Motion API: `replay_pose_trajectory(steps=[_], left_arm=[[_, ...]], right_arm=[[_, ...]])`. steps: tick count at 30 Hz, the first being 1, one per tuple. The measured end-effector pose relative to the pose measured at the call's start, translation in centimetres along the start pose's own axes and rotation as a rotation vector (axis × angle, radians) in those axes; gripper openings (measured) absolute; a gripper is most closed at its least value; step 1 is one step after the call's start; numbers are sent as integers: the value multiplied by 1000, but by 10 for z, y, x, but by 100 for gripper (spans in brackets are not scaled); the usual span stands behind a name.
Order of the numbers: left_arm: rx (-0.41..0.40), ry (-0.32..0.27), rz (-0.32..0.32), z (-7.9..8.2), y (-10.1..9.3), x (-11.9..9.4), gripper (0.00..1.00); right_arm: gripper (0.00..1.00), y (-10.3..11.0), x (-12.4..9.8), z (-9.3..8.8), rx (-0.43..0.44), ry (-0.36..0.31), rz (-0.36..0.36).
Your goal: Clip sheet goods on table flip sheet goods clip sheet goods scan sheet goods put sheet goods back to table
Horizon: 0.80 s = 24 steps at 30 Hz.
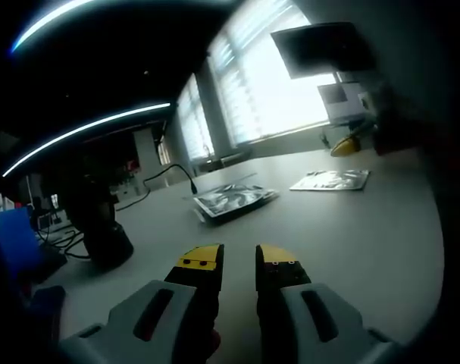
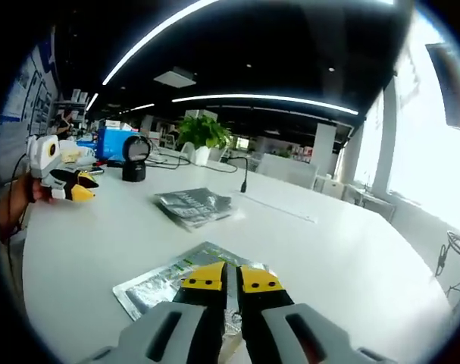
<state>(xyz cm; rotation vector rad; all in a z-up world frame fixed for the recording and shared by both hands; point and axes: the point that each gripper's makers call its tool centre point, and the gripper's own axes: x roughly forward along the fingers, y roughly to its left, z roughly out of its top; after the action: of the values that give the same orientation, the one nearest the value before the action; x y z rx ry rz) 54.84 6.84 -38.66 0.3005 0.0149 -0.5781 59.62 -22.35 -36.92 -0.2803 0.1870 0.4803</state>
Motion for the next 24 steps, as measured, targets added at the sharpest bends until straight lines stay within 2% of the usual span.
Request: replay_pose_trajectory(steps=[4,9,13,16,18,24], left_arm=[[1,0,-1,0,0,0,9],[0,0,-2,0,-1,0,9],[-1,-1,-1,1,-1,0,9],[0,-1,-2,1,-1,0,9],[0,-1,-2,1,-1,0,9],[-2,-1,-2,1,-1,1,9]], right_arm=[[3,-7,7,-5,1,40,2],[3,-14,15,-13,-48,112,-2],[4,-21,24,-17,-37,156,2],[5,-25,31,-23,-50,211,23],[5,-27,36,-23,-82,223,38],[9,-34,48,-33,-67,304,60]])
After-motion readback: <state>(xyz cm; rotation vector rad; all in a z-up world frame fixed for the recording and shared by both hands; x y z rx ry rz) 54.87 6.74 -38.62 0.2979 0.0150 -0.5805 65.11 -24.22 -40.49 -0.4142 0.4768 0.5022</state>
